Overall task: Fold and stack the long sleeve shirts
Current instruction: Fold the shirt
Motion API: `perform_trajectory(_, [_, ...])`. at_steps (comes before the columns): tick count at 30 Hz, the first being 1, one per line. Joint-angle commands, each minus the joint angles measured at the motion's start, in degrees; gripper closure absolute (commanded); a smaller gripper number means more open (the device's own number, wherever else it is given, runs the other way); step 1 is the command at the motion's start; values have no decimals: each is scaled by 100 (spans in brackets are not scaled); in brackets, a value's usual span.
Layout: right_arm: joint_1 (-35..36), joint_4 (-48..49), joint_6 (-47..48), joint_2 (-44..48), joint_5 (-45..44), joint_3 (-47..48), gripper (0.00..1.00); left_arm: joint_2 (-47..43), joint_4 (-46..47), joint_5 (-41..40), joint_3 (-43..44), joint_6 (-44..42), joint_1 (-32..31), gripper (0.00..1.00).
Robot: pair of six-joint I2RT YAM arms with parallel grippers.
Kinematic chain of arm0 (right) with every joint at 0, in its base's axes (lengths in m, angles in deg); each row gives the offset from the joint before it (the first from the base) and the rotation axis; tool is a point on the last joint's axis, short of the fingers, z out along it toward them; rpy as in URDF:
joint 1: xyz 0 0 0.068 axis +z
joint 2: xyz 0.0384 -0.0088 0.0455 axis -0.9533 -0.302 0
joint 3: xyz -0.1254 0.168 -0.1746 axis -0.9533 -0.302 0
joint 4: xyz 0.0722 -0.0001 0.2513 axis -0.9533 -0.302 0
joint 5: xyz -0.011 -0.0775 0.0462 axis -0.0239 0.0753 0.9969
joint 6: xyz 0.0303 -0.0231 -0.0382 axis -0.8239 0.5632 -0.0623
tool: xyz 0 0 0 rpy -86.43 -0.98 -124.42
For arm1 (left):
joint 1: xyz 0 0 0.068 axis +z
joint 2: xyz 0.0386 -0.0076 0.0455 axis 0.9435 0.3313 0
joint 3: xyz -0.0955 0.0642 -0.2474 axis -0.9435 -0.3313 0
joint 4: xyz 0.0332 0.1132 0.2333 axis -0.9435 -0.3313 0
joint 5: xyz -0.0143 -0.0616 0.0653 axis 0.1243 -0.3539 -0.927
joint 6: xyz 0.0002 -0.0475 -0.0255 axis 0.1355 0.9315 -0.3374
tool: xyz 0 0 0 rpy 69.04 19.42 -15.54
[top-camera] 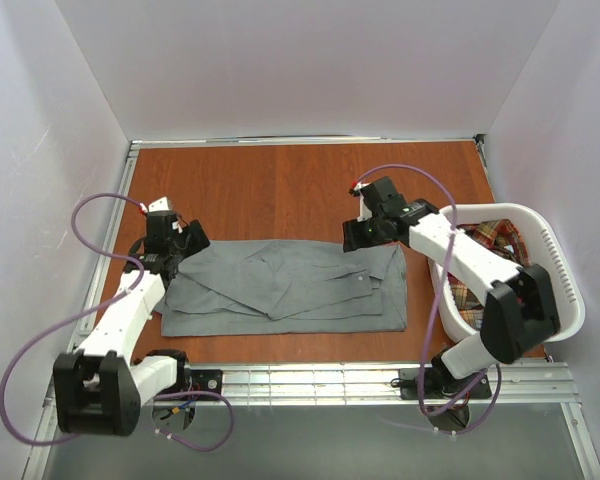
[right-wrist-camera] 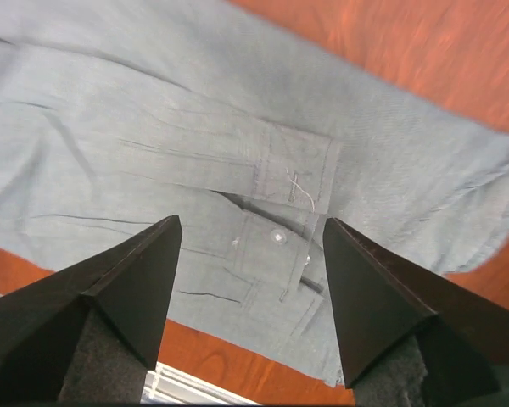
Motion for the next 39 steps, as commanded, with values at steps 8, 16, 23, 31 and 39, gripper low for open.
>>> perform_trajectory(8, [189, 1393, -338, 663, 1111, -792, 37, -550, -442, 637, -147, 1303, -341, 10])
perform_trajectory(16, [-276, 2150, -268, 109, 1516, -1582, 39, 110, 67, 269, -815, 2042, -403, 12])
perform_trajectory(23, [-444, 1772, 312, -112, 999, -2013, 39, 1217, 86, -66, -605, 2139, -377, 12])
perform_trajectory(31, [-154, 1114, 471, 73, 620, -2189, 40, 2936, 103, -505, 677, 1683, -368, 12])
perform_trajectory(39, [1699, 814, -204, -173, 1217, -2033, 40, 5538, -221, -391, 3477, 1050, -368, 12])
